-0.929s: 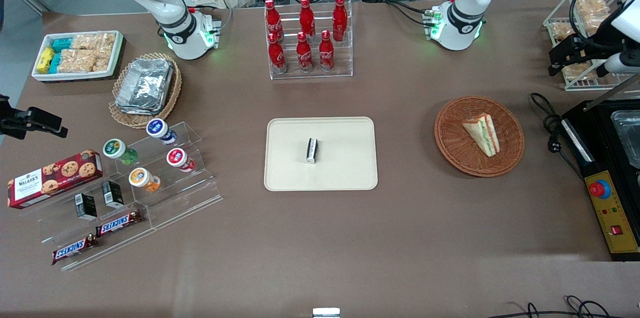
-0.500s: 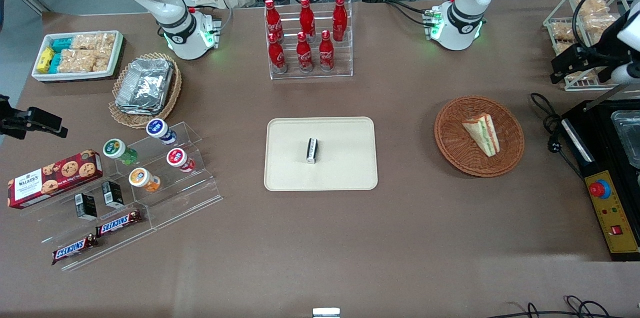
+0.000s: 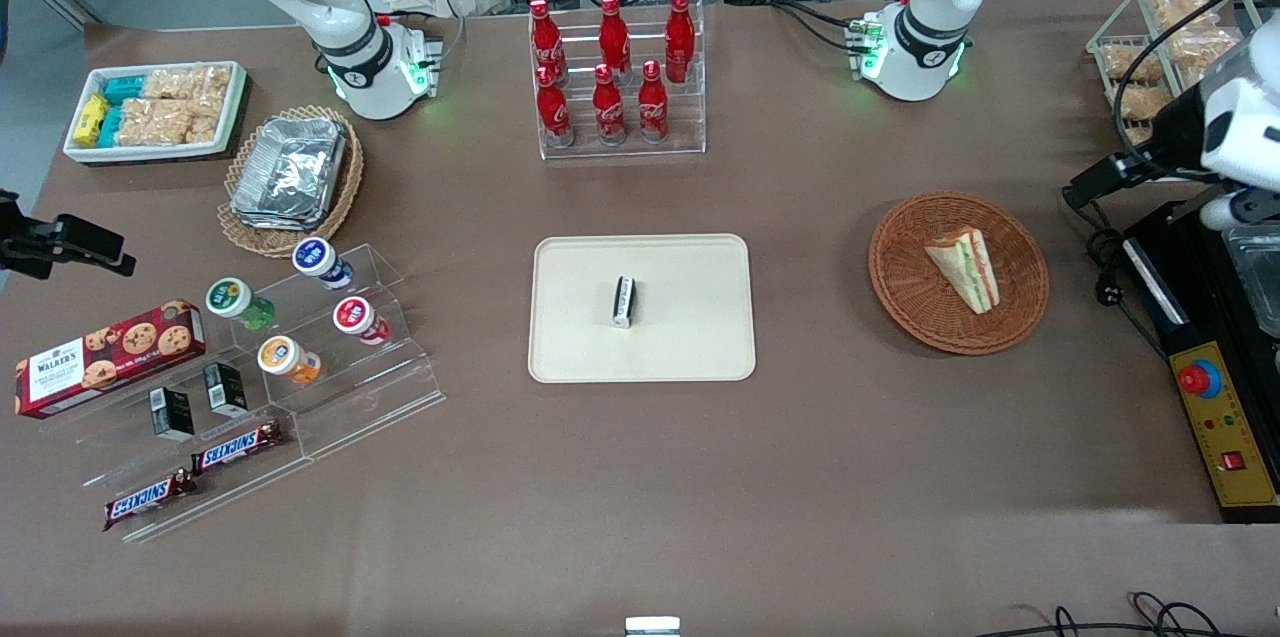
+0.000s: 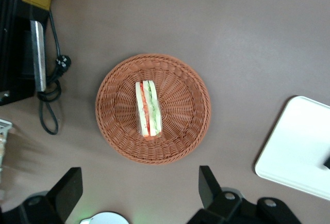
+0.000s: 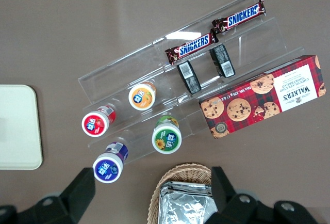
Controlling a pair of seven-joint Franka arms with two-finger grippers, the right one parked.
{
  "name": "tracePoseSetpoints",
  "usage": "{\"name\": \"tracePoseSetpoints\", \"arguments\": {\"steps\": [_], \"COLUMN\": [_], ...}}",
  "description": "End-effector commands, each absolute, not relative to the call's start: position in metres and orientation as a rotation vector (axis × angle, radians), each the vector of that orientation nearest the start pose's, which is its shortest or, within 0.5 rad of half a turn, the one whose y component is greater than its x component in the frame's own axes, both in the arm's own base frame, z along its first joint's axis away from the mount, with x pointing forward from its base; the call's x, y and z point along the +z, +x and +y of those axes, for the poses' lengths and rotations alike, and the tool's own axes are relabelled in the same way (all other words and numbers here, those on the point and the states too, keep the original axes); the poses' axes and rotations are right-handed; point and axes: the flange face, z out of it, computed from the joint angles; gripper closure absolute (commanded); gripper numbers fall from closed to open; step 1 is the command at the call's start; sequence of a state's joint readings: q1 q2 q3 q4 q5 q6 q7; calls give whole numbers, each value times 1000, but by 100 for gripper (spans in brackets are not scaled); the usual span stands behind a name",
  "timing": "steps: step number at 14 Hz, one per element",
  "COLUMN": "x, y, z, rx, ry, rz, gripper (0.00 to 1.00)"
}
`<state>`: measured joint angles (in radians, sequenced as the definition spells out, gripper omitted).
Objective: Place sandwich from basket to tray
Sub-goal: 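Move the left gripper down over the sandwich in the wicker basket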
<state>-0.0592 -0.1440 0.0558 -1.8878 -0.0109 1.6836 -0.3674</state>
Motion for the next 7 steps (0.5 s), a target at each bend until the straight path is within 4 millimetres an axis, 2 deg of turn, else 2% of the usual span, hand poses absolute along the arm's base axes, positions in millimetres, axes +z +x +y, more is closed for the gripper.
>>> {"name": "tracePoseSetpoints", "arguments": {"steps": [1, 2, 3, 5, 7], "x": [503, 477, 460, 430, 386], "y": [474, 470, 468, 461, 451], "z": [0, -3, -5, -6, -6], "rx": [95, 85, 64, 66, 38], "ry": [-3066, -3035, -3020, -3019, -3022], "rz": [-712, -822, -882, -883, -888], "gripper": [0, 0, 0, 0, 0]}}
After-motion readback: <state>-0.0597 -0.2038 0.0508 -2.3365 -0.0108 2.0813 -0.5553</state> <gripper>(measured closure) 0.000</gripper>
